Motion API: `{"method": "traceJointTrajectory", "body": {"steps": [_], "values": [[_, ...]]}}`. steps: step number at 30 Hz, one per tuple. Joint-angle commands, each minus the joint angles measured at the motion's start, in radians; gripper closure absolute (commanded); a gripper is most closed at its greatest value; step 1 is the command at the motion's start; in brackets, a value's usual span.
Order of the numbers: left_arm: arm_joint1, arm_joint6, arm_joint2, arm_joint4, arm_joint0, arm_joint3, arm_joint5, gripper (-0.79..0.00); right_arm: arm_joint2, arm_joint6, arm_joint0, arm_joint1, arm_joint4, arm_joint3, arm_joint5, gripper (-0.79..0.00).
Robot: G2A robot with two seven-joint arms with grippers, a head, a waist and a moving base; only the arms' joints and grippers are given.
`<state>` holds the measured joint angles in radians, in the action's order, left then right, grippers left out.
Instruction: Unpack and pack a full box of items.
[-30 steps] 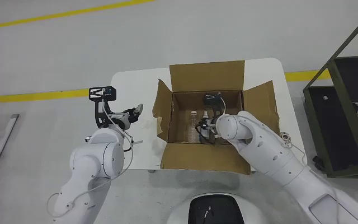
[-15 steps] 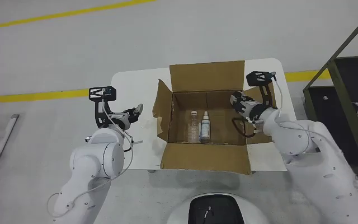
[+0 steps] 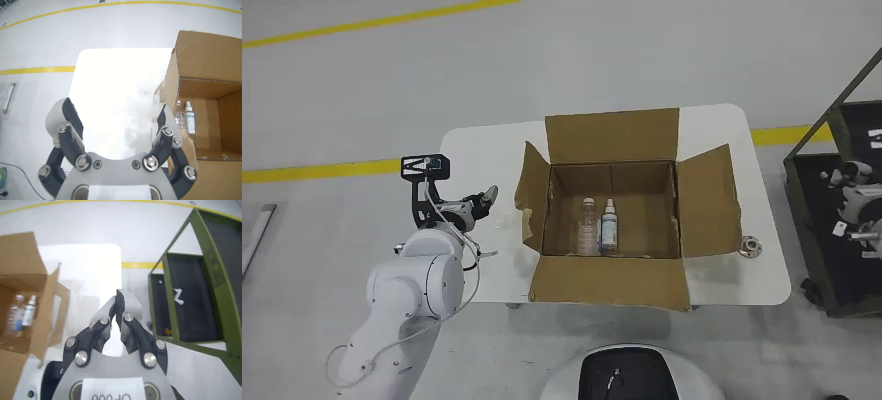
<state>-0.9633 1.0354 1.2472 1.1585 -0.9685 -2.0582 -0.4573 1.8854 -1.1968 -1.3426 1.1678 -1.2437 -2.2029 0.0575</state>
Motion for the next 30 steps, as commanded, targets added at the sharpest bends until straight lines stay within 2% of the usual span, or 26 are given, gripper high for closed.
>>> {"method": "traceJointTrajectory", "body": {"steps": [1, 3, 5, 7, 8, 12, 14, 30], "values": [[0.000, 0.000, 0.000, 0.000, 0.000, 0.000, 0.000, -0.785, 0.006, -0.059, -0.003, -0.006, -0.026, 0.057, -0.053, 0.000], [0.000, 0.000, 0.000, 0.000, 0.000, 0.000, 0.000, -0.785, -0.009, -0.107, 0.005, -0.013, -0.068, 0.114, -0.109, 0.000], [0.000, 0.000, 0.000, 0.000, 0.000, 0.000, 0.000, -0.785, -0.039, -0.147, 0.021, -0.016, -0.082, 0.173, -0.149, -0.062], [0.000, 0.000, 0.000, 0.000, 0.000, 0.000, 0.000, -0.785, -0.074, -0.170, 0.044, -0.020, -0.104, 0.221, -0.189, -0.148], [0.000, 0.000, 0.000, 0.000, 0.000, 0.000, 0.000, -0.785, -0.093, -0.187, 0.054, -0.020, -0.094, 0.253, -0.204, -0.259], [0.000, 0.000, 0.000, 0.000, 0.000, 0.000, 0.000, -0.785, -0.166, -0.216, 0.100, -0.022, -0.118, 0.328, -0.242, -0.366], [0.000, 0.000, 0.000, 0.000, 0.000, 0.000, 0.000, -0.785, -0.190, -0.217, 0.114, -0.021, -0.076, 0.354, -0.247, -0.376], [0.000, 0.000, 0.000, 0.000, 0.000, 0.000, 0.000, -0.785, -0.351, -0.215, 0.185, -0.014, -0.038, 0.494, -0.240, -0.382]]}}
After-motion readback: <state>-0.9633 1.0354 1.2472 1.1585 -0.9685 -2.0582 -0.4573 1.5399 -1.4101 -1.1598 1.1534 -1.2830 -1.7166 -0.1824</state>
